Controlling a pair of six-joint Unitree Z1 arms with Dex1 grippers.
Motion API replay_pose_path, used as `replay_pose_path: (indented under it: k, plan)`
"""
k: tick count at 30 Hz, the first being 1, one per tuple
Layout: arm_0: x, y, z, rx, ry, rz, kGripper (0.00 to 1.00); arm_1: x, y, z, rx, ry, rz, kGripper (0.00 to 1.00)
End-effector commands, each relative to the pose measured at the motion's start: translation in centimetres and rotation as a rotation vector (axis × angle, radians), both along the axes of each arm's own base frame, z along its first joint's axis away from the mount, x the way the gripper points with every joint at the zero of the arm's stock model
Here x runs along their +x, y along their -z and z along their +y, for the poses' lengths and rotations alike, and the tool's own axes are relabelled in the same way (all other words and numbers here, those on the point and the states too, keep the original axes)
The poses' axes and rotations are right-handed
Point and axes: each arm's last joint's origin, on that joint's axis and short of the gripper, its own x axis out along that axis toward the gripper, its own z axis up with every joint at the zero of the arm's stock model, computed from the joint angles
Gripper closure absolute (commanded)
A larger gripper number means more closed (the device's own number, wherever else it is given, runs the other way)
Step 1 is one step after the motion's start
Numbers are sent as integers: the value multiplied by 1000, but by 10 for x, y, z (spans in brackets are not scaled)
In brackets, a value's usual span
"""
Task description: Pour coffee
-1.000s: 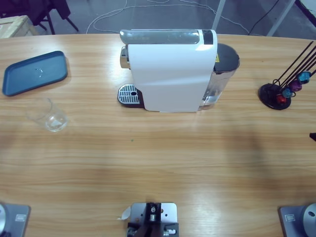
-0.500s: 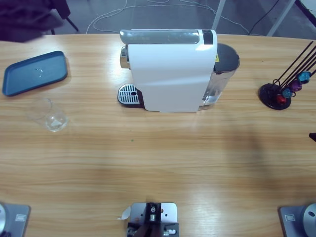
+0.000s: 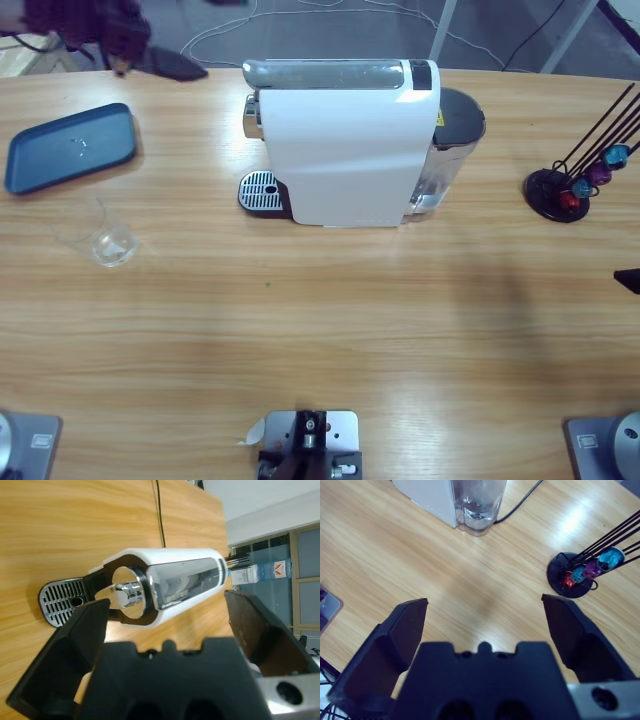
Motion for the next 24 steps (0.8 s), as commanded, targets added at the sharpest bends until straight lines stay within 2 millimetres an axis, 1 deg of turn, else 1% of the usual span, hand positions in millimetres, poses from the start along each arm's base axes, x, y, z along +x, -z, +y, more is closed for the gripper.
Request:
replay_pose_path:
  k: [1,5,6,8,11,12,13,14,15,16,17,18,19,24]
  plan:
    - [23,35,-12,28,12,98,77,5,5,5,-20,-5,41,0]
    - [25,37,-13,29,13,100,120,6,5,6,-24,-6,45,0]
    - [26,37,-13,29,13,101,155,6,6,6,-24,-5,46,0]
    - [28,39,-15,27,21,109,265,7,5,7,-27,-6,48,0]
    - [29,43,-18,27,30,122,277,7,5,7,-28,-7,49,0]
    - [29,43,-19,22,36,122,337,7,6,7,-28,-6,49,0]
    - [29,42,-19,15,41,121,474,7,6,7,-29,-6,50,0]
    - [29,41,-19,10,47,120,591,7,5,7,-29,-6,50,0]
    - [29,40,-19,8,48,118,673,7,6,8,-30,-7,51,0]
    - [28,39,-19,7,49,116,715,7,6,8,-30,-6,51,0]
    - [28,39,-19,7,49,115,799,7,6,8,-30,-6,51,0]
    - [28,39,-19,7,49,115,957,7,6,8,-30,-6,51,0]
    - [28,39,-19,8,49,116,1000,7,6,8,-30,-6,52,0]
    - [26,38,-18,12,53,104,1000,8,6,8,-31,-7,53,0]
